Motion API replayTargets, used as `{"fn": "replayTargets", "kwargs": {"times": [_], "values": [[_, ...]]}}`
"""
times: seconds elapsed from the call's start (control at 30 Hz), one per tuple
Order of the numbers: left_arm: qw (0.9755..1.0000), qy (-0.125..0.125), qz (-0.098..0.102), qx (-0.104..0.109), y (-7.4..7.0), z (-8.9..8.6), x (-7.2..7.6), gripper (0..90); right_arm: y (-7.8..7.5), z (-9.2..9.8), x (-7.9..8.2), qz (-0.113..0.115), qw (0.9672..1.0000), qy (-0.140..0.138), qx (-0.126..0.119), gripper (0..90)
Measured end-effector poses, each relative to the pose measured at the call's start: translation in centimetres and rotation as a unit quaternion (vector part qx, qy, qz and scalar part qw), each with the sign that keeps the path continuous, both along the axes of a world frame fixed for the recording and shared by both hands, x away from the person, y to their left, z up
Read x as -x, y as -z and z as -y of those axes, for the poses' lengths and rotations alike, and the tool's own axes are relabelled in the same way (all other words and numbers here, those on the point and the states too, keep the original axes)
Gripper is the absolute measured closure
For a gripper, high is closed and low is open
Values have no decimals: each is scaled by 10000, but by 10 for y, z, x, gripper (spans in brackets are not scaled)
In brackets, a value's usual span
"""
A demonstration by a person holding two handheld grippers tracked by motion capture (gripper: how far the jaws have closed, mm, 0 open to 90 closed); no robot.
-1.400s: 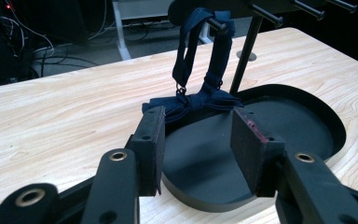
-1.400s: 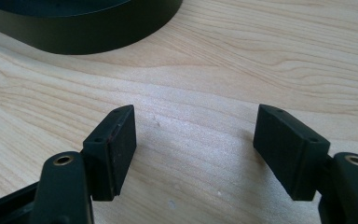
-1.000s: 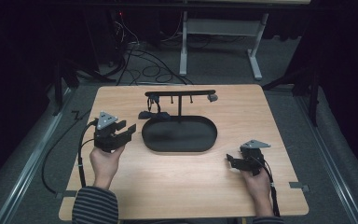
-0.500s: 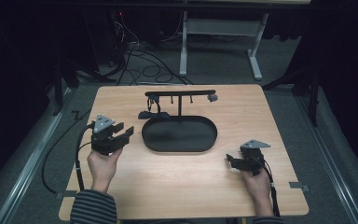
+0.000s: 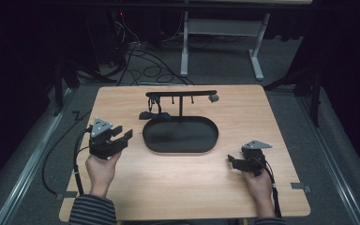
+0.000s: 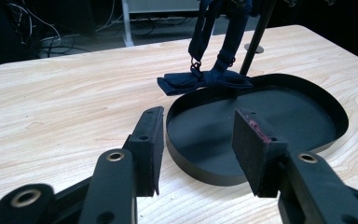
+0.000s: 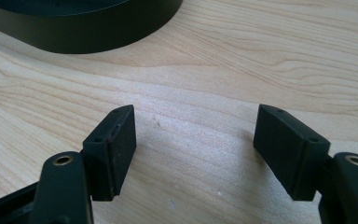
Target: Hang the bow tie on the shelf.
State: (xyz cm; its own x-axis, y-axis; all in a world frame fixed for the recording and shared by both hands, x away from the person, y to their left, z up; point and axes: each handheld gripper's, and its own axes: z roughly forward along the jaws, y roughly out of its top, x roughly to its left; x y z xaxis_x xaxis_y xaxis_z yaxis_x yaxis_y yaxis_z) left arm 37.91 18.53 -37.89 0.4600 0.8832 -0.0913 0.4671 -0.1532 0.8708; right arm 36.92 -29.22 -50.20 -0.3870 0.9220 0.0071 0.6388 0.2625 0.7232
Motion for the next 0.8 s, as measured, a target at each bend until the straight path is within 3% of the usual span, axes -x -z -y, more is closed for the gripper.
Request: {"fn": "replayTargets", "kwargs": {"times": [0.8], "values": [[9999, -73, -83, 50, 12, -4, 8, 536, 0, 0, 0, 2, 10000, -6, 18, 312]]}}
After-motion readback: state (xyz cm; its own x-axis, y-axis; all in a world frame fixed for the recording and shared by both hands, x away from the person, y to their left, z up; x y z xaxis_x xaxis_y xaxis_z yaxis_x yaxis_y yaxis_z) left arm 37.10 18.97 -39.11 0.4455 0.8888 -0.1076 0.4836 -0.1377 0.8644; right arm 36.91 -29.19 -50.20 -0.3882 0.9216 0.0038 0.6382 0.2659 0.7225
